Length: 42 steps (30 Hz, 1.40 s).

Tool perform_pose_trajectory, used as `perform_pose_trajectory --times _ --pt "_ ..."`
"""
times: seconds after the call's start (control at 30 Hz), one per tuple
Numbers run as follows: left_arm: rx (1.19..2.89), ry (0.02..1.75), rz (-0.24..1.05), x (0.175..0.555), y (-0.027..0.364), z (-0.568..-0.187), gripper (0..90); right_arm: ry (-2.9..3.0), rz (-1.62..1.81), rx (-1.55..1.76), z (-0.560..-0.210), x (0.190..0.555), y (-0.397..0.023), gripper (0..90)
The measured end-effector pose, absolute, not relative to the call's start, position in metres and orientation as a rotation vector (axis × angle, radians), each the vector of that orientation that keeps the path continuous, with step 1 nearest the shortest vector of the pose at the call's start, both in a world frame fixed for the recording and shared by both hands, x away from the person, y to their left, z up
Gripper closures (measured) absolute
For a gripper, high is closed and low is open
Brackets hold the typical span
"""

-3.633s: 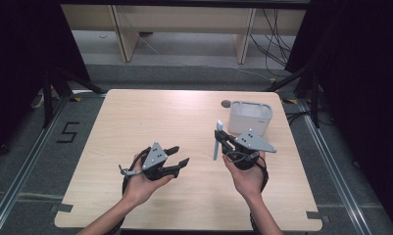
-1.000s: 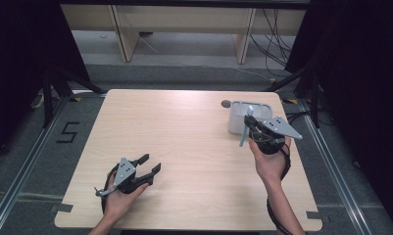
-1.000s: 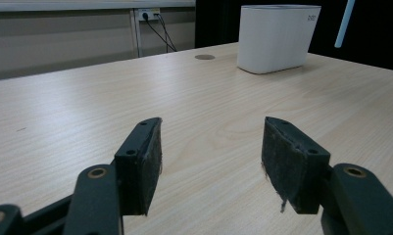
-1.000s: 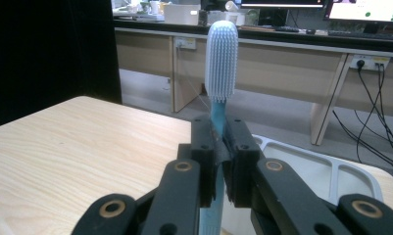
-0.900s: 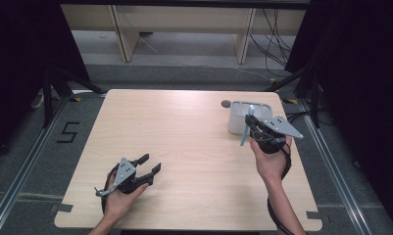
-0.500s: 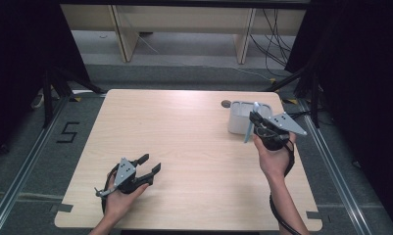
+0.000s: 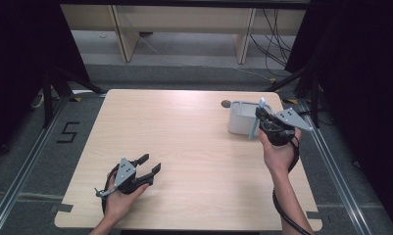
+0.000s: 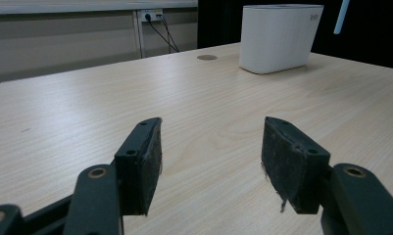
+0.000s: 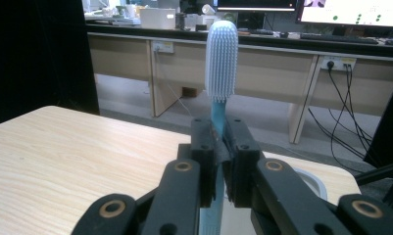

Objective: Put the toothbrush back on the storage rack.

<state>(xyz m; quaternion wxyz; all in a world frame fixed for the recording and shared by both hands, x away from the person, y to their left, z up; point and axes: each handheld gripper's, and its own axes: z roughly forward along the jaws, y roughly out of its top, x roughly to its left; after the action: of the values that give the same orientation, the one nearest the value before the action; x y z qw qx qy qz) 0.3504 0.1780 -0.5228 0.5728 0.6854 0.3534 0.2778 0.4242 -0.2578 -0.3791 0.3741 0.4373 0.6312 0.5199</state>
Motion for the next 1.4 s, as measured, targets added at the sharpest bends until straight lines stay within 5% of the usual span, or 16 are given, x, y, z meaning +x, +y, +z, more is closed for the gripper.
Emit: perform_pose_trajectory --times 1.4 --pt "1.602 0.833 0.654 0.350 0.178 -0.523 40.1 1.535 1.299 1.145 -0.363 0.446 -0.274 84.6"
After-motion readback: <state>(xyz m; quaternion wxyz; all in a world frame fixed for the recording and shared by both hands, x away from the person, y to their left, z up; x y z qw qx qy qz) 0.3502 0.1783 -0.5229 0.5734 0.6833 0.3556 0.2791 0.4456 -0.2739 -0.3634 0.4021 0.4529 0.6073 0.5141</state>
